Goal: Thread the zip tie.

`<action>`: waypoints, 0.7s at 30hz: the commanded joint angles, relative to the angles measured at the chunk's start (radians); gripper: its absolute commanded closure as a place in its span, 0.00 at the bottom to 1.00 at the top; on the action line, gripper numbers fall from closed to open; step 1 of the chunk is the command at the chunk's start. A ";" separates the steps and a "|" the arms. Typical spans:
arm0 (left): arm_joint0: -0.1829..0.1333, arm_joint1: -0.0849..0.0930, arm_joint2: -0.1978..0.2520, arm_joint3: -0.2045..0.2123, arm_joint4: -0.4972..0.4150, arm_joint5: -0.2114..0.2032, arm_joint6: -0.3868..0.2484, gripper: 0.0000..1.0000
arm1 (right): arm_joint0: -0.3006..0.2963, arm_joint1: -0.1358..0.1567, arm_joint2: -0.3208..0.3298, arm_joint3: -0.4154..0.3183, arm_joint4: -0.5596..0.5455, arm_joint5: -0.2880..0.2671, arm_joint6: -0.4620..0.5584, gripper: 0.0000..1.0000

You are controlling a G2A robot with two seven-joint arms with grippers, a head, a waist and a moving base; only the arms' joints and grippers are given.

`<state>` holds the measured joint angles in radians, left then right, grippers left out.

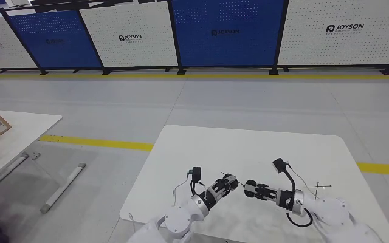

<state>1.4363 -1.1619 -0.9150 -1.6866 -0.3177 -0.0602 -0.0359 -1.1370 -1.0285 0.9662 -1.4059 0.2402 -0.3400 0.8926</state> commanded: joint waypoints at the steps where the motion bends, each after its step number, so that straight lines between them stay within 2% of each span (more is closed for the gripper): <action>1: -0.001 -0.002 0.001 0.004 0.003 0.000 0.000 1.00 | -0.001 -0.002 0.003 0.000 -0.002 0.000 0.001 1.00; 14: 0.006 -0.009 -0.006 0.001 0.008 -0.004 -0.001 1.00 | -0.010 -0.008 0.028 -0.017 -0.005 0.000 0.041 1.00; 15: 0.007 -0.010 -0.007 0.000 0.006 -0.005 -0.001 0.55 | -0.012 -0.009 0.031 -0.017 -0.006 0.000 0.043 1.00; 16: 0.008 -0.010 -0.008 0.000 0.006 -0.005 -0.001 0.00 | -0.012 -0.009 0.032 -0.017 -0.006 0.000 0.045 1.00; 21: 0.009 -0.012 -0.010 0.004 0.020 -0.003 -0.003 0.00 | -0.016 -0.011 0.043 -0.014 -0.012 0.000 0.053 1.00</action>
<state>1.4449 -1.1735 -0.9252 -1.6840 -0.3003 -0.0620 -0.0378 -1.1530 -1.0397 1.0071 -1.4204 0.2294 -0.3400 0.9438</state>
